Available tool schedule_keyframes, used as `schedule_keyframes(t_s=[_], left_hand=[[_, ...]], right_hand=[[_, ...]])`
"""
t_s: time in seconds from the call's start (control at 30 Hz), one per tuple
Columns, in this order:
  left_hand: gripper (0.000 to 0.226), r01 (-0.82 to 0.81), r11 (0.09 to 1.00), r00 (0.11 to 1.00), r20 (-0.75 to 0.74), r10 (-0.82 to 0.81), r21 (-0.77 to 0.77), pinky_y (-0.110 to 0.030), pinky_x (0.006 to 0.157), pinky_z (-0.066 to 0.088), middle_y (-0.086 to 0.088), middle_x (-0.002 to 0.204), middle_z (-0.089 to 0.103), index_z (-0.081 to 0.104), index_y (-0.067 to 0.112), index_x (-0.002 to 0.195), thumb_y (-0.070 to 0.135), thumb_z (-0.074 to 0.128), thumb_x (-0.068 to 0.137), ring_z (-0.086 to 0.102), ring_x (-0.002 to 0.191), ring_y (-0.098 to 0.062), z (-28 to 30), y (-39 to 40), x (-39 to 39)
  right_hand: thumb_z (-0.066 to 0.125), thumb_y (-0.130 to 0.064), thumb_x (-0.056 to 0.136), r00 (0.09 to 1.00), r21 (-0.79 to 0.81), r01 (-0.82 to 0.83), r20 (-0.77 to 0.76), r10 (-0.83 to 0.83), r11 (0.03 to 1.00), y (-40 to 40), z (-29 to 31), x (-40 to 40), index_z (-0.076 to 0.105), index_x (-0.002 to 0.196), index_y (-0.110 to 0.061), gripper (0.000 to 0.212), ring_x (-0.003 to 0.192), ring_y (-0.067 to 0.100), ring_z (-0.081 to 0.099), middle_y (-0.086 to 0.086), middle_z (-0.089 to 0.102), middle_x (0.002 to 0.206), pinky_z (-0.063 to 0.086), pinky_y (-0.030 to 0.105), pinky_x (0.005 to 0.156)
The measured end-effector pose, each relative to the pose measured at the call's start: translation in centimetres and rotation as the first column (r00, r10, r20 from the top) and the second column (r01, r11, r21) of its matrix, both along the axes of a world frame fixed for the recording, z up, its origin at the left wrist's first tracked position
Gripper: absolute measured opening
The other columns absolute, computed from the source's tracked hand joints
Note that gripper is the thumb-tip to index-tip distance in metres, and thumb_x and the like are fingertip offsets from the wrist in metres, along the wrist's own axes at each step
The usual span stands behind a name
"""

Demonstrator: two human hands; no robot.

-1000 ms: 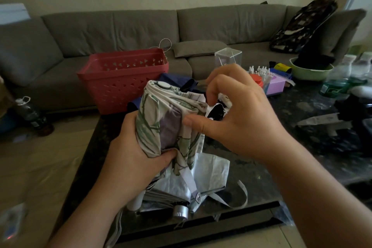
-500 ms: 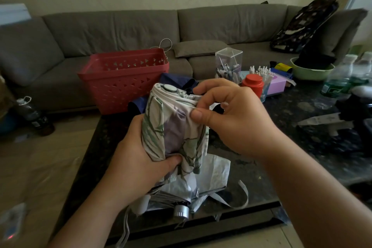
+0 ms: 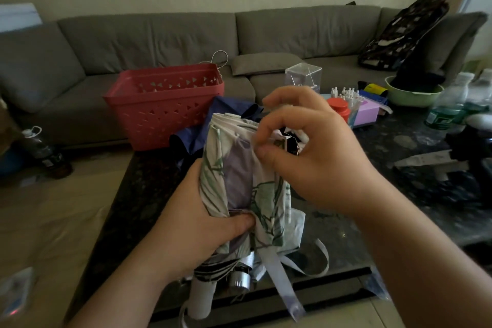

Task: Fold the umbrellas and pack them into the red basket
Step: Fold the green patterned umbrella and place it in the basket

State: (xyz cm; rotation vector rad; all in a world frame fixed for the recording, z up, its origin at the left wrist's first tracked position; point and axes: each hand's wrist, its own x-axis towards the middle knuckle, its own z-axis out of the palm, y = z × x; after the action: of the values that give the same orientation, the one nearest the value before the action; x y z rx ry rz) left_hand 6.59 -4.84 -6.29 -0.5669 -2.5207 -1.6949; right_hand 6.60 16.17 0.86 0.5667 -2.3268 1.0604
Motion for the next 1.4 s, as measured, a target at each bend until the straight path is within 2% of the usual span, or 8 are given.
schedule_keyframes(t_s=[0.07, 0.2, 0.33, 0.5, 0.83, 1.03, 1.27, 1.4], left_hand=[[0.083, -0.037, 0.998, 0.999, -0.031, 0.036, -0.045, -0.018, 0.093, 0.051, 0.035, 0.125, 0.063, 0.047, 0.06, 0.124, 0.018, 0.095, 0.071, 0.062, 0.115, 0.011, 0.1, 0.0, 0.0], [0.074, -0.114, 0.988, 0.991, -0.084, 0.106, -0.103, 0.0, 0.076, 0.046, 0.045, 0.116, 0.056, 0.047, 0.052, 0.119, 0.023, 0.094, 0.07, 0.058, 0.106, 0.021, 0.4, 0.1, 0.3], [0.071, -0.123, 0.983, 0.991, -0.07, 0.114, -0.137, -0.002, 0.071, 0.045, 0.045, 0.115, 0.056, 0.046, 0.051, 0.118, 0.026, 0.093, 0.071, 0.058, 0.103, 0.02, 0.6, -0.2, 0.4], [0.071, -0.116, 0.982, 0.993, -0.055, 0.109, -0.148, -0.007, 0.071, 0.045, 0.042, 0.115, 0.056, 0.046, 0.05, 0.119, 0.027, 0.093, 0.072, 0.059, 0.102, 0.018, 0.5, -0.1, 0.4], [0.071, -0.118, 0.982, 0.992, -0.054, 0.111, -0.148, -0.008, 0.074, 0.044, 0.044, 0.115, 0.055, 0.044, 0.053, 0.118, 0.03, 0.093, 0.071, 0.058, 0.102, 0.019, 0.2, -0.1, 0.2], [0.069, -0.111, 0.977, 0.994, -0.031, 0.107, -0.18, -0.006, 0.069, 0.045, 0.045, 0.115, 0.054, 0.043, 0.055, 0.116, 0.032, 0.092, 0.073, 0.058, 0.1, 0.02, -0.1, -0.1, 0.2], [0.077, -0.057, 0.973, 0.998, 0.027, 0.064, -0.222, -0.011, 0.081, 0.045, 0.044, 0.116, 0.056, 0.044, 0.057, 0.125, 0.031, 0.093, 0.072, 0.057, 0.106, 0.019, -0.1, -0.9, -0.3], [0.088, 0.046, 0.98, 0.996, 0.08, -0.031, -0.195, -0.022, 0.098, 0.05, 0.034, 0.126, 0.063, 0.048, 0.052, 0.133, 0.018, 0.097, 0.069, 0.061, 0.117, 0.012, 0.0, -1.7, -0.8]], right_hand=[[0.074, -0.026, 0.083, 1.0, 0.015, -0.014, 0.016, 0.014, 1.0, -0.3, 0.1, 0.4, 0.073, 0.084, -0.042, 0.016, 0.133, 0.015, 0.048, -0.014, 0.055, 0.131, 0.041, 0.034, 0.106], [0.079, -0.033, 0.083, 1.0, 0.02, 0.006, -0.023, -0.005, 1.0, -0.1, 0.2, 0.3, 0.073, 0.083, -0.041, 0.01, 0.132, 0.016, 0.049, -0.014, 0.056, 0.13, 0.043, 0.036, 0.107], [0.079, -0.029, 0.084, 0.977, 0.152, 0.031, -0.211, 0.002, 0.988, 0.2, 0.2, 0.2, 0.079, 0.088, -0.033, 0.006, 0.128, 0.022, 0.051, -0.003, 0.06, 0.128, 0.035, 0.02, 0.106], [0.078, -0.028, 0.081, 0.97, 0.208, 0.073, -0.243, -0.021, 0.975, 0.2, -0.3, -0.2, 0.08, 0.087, -0.029, 0.006, 0.131, 0.026, 0.049, -0.002, 0.061, 0.127, 0.046, 0.054, 0.098], [0.078, -0.03, 0.08, 0.978, 0.206, 0.071, -0.206, -0.028, 0.976, 0.3, -0.4, -0.3, 0.079, 0.086, -0.03, 0.007, 0.134, 0.025, 0.048, -0.004, 0.06, 0.128, 0.046, 0.06, 0.096], [0.069, -0.035, 0.083, 0.969, 0.304, 0.119, -0.242, -0.044, 0.945, 0.3, -0.6, -0.4, 0.08, 0.085, -0.031, 0.012, 0.137, 0.029, 0.045, -0.003, 0.059, 0.127, 0.044, 0.061, 0.098], [0.061, -0.034, 0.086, 0.962, 0.371, 0.159, -0.267, -0.059, 0.915, 0.2, -1.5, -0.8, 0.072, 0.086, -0.028, 0.013, 0.143, 0.032, 0.041, -0.012, 0.062, 0.127, 0.038, 0.061, 0.105], [0.061, -0.035, 0.088, 0.999, 0.216, -0.036, -0.024, 0.042, 0.976, 0.4, -2.0, -1.6, 0.069, 0.087, -0.036, 0.007, 0.145, 0.019, 0.036, -0.021, 0.058, 0.132, 0.035, 0.052, 0.114]])
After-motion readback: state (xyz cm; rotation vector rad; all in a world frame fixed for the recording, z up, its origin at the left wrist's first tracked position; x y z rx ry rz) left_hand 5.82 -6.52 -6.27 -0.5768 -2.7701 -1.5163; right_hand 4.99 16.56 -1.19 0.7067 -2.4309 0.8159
